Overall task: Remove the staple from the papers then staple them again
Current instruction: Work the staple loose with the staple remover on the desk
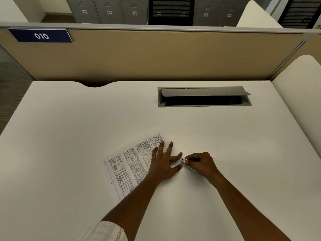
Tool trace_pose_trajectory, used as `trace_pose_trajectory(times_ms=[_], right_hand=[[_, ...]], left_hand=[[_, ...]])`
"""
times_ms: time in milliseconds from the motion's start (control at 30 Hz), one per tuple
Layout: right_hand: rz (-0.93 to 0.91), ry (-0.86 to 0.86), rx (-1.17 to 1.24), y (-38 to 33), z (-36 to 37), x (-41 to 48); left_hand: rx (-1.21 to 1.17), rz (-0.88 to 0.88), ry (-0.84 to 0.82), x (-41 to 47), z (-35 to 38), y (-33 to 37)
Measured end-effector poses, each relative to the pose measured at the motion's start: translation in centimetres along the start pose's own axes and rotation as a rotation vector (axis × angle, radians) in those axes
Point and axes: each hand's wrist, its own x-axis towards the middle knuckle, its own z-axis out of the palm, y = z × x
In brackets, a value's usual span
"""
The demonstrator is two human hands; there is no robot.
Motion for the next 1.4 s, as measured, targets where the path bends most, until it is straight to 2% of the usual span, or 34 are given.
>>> trace_pose_trajectory(times_ms=[200,433,600,967,1100,1233,1400], right_hand=[[0.032,-0.008,0.066,0.3,0.0,0.0],[-0.226,0.023,-0.195,0.6,-0.1,-0.3],[-0.290,0.010,-0.241,0.2,0.0,-0.4],[-0.059,-0.045,-0.065,-1.1,-0.6,0.3],[-0.033,-0.051,-0.032,-1.2,-0.6,0.2],[-0.112,-0.019,-0.177,-0.7,-1.1,0.2],[-0.388,-0.002,-0.345,0.6,-1.1,-0.7]], left_hand=[[-0.012,-0.001,0.000,0.0,0.0,0.0],[-0.006,-0.003,-0.007,0.1,0.2,-0.2],[-0.013,-0.001,0.005,0.1,0.3,-0.2],[0.013,0.003,-0.008,0.1,0.3,-0.2],[0.005,0.001,-0.006,0.2,0.3,-0.3],[-0.006,-0.003,-0.021,0.2,0.3,-0.3],[0.012,0.001,-0.049,0.2,0.1,-0.3]])
